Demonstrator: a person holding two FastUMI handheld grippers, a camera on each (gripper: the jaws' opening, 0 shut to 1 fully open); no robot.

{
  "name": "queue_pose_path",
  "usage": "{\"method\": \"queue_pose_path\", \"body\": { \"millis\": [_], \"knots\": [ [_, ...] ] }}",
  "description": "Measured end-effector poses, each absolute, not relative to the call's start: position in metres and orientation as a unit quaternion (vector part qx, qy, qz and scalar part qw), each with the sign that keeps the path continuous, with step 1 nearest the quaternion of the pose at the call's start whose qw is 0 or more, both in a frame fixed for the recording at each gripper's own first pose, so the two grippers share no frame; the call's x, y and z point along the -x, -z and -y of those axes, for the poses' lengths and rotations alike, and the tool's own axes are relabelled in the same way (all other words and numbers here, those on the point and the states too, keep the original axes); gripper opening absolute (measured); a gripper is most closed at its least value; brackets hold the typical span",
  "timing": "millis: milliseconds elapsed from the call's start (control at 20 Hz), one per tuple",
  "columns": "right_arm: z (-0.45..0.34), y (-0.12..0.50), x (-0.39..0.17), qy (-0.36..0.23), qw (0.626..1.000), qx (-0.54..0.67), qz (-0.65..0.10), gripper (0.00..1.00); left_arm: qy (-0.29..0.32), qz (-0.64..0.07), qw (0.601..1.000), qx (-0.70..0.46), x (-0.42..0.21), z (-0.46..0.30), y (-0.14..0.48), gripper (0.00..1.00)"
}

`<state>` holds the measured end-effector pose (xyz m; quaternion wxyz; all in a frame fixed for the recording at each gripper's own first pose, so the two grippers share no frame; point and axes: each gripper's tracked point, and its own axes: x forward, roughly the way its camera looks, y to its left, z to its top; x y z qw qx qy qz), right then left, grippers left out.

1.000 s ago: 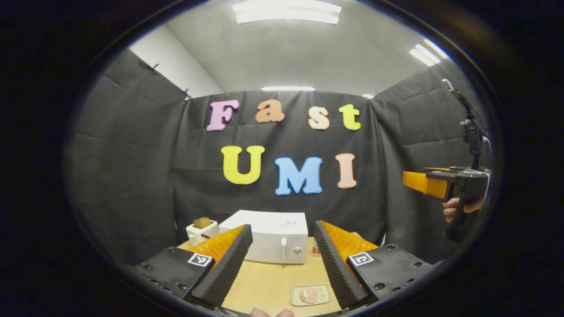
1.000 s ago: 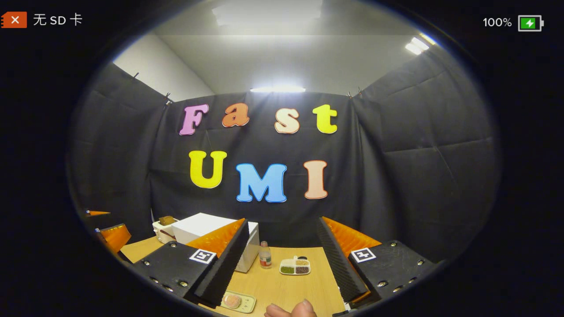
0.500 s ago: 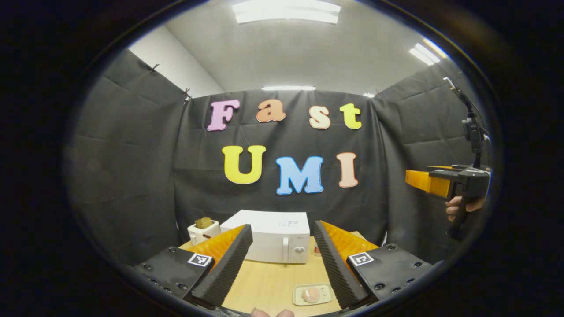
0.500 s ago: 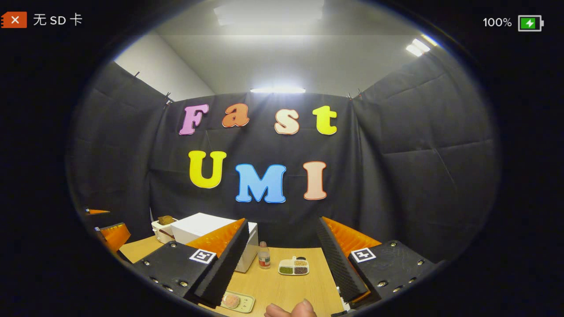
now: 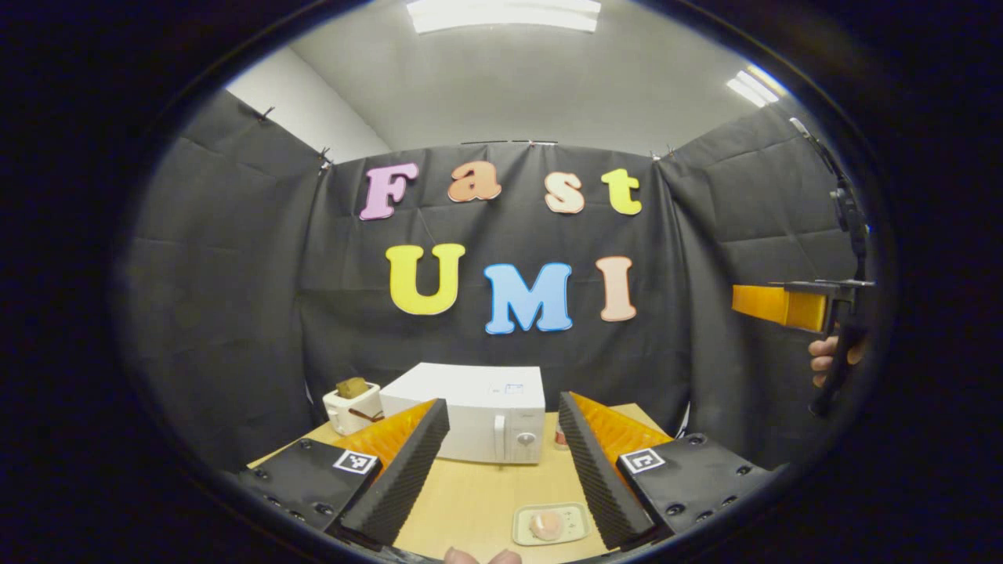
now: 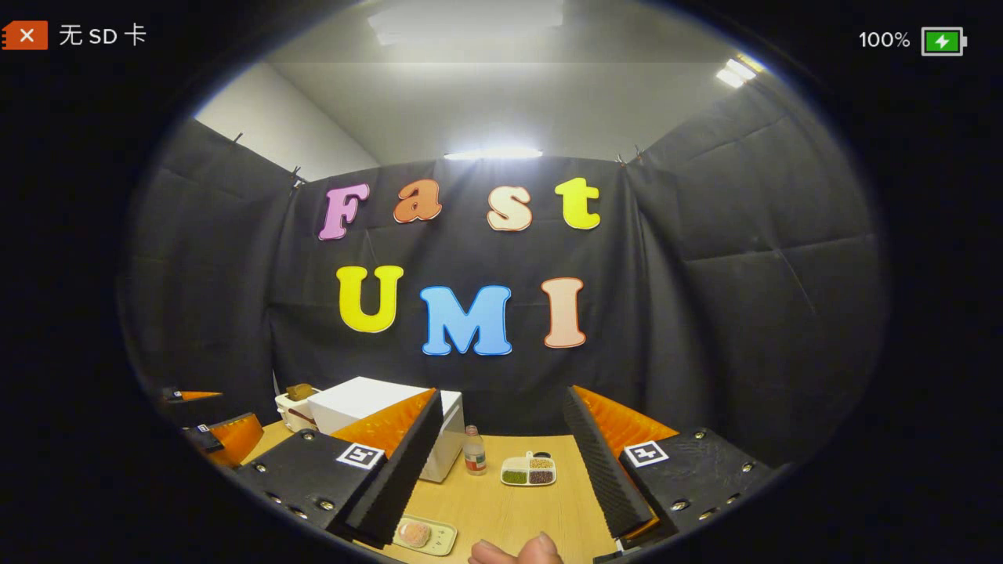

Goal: Open the microwave oven with the left hand, put the food in, and close the microwave oven.

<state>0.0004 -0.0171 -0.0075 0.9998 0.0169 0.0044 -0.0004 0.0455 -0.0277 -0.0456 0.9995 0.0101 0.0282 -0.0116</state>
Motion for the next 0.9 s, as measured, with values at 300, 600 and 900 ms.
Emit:
{"method": "queue_pose_path", "body": {
  "millis": [300,600,900],
  "knots": [
    [0.031,0.013,-0.02,0.018,0.999,-0.036,-0.011,0.95,0.018,-0.024,0.999,-0.025,-0.076,0.039,0.063,0.95],
    [0.013,0.013,-0.047,0.064,0.998,-0.027,-0.013,0.95,0.051,-0.041,0.998,-0.025,-0.142,0.02,0.113,0.98],
    [-0.001,0.011,-0.062,0.119,0.993,-0.007,-0.02,0.98,0.075,-0.071,0.995,-0.015,-0.207,-0.007,0.193,0.99]
  ]
}}
